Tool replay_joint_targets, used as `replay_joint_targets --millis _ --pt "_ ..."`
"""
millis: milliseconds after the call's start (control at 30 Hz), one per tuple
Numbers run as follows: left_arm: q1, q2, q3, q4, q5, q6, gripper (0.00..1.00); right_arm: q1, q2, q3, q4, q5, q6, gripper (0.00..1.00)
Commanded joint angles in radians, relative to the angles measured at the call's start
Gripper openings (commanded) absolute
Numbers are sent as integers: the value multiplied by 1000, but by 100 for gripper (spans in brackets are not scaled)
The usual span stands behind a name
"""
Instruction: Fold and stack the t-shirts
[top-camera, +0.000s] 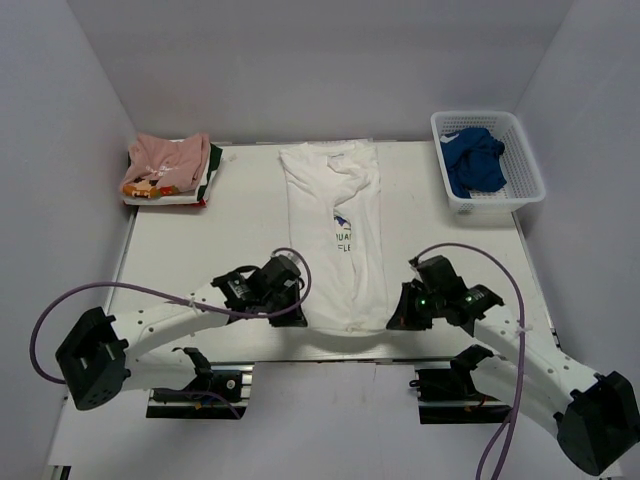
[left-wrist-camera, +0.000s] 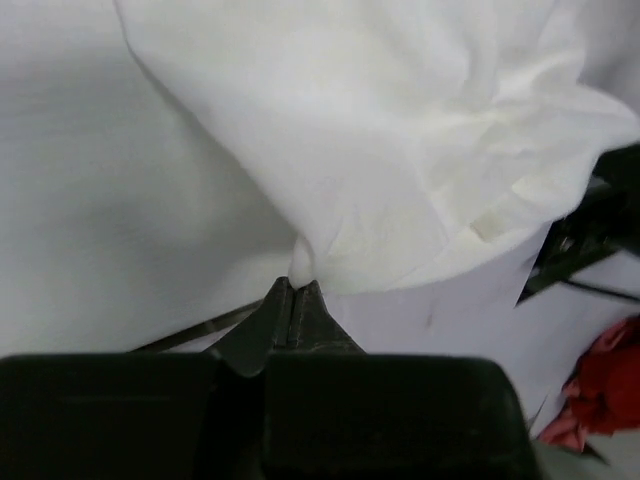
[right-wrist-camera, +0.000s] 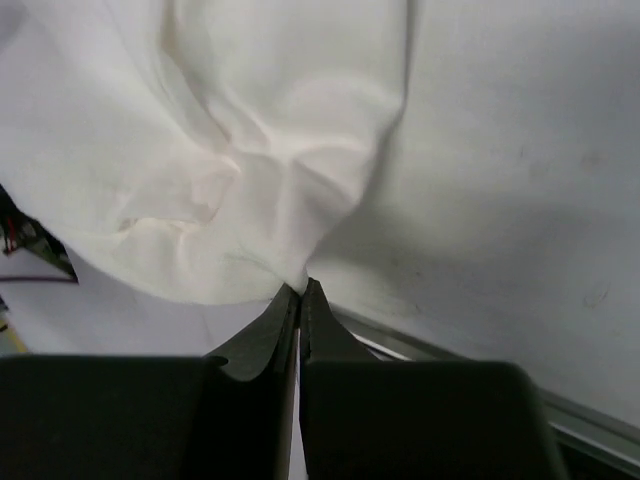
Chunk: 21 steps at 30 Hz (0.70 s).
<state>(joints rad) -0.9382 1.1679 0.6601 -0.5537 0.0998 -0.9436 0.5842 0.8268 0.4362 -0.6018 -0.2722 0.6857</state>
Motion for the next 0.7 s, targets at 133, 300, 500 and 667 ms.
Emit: replay_joint_targets --millis 133,300,500,667 --pt "64 153 289 -215 -403 -64 0 -17 167 241 189 257 -24 0" --pt "171 329 530 -244 -498 -15 0 -46 351 436 263 344 -64 0" --pt "292 550 763 -289 -508 63 0 -103 596 640 321 320 -100 0" --pt "355 700 952 -261 -454 173 0 -136 812 798 339 281 -121 0"
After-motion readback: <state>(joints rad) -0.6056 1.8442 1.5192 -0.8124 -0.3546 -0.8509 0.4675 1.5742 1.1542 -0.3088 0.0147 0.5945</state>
